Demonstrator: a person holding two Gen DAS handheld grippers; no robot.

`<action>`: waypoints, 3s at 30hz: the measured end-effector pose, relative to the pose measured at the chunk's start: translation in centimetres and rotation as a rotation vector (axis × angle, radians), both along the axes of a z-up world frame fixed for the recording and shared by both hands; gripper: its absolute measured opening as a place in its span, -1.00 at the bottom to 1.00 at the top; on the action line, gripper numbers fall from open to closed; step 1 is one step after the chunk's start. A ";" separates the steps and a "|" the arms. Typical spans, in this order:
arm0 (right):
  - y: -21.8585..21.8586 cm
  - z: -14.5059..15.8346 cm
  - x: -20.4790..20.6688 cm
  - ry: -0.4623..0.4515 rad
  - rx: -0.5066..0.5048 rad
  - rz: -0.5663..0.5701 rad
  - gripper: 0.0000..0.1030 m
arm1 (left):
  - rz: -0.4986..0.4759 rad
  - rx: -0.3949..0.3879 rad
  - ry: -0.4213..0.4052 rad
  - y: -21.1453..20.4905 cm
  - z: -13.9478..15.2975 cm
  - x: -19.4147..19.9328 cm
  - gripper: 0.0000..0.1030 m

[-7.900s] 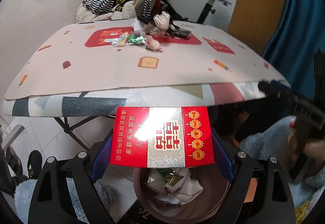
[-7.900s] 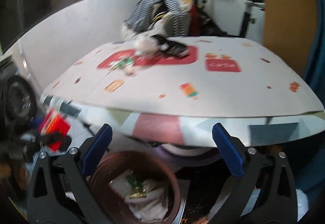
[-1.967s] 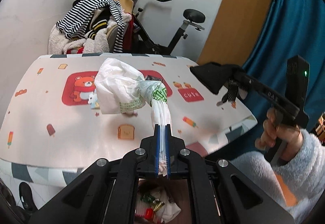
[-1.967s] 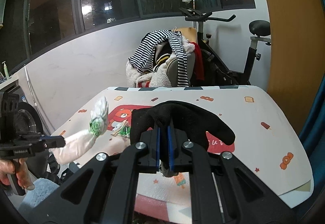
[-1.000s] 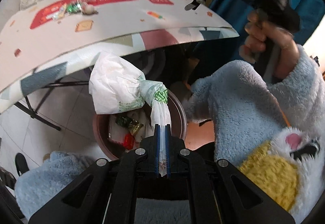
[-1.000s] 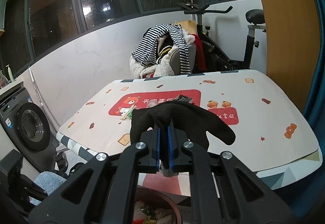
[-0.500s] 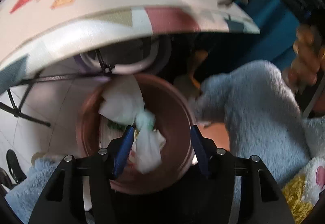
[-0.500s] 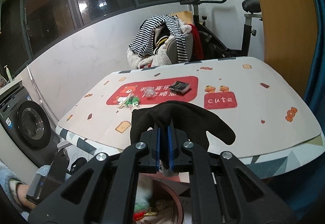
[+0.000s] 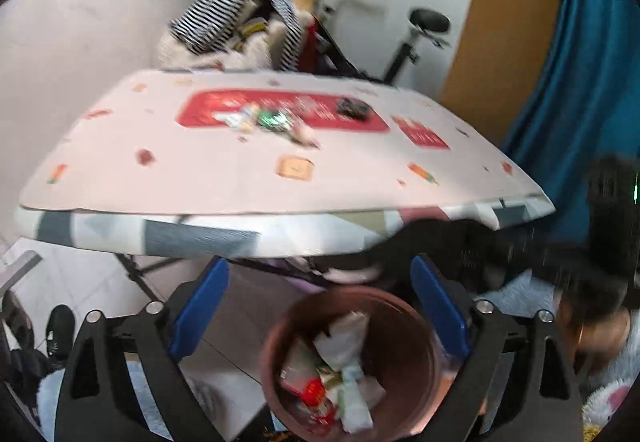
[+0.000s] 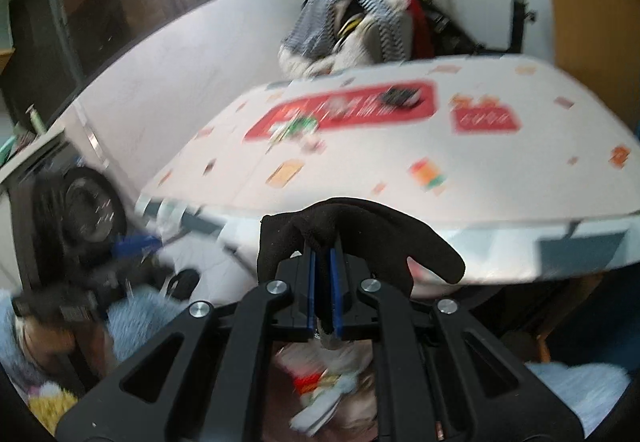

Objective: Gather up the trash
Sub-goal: 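Lower the black glove into the bin and open the right tool, then raise both tools back over the table, then reach the right tool to the black Face packet while the left tool reaches the green wrapper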

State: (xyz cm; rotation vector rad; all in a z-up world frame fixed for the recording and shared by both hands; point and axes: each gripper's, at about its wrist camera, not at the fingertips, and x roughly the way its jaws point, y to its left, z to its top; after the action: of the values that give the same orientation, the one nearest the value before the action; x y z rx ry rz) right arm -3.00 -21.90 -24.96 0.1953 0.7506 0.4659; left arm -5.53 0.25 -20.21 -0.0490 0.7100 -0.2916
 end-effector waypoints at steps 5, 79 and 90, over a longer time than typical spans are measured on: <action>4.0 -2.9 -0.6 0.081 -0.077 0.132 -0.80 | 0.058 0.037 -0.035 0.6 -0.5 -1.2 0.78; -3.7 1.8 25.4 -0.008 -0.320 -0.135 0.89 | 0.230 0.010 0.015 5.8 1.4 17.6 0.88; 0.3 -1.9 35.0 0.070 -0.452 0.005 0.87 | 0.161 -0.128 0.152 5.5 -0.8 22.4 0.57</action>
State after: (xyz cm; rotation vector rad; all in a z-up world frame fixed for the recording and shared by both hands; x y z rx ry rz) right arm 32.05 -21.58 -26.87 -0.2137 0.9059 0.2847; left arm 16.86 5.75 -21.03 -0.2509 0.8324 -0.1801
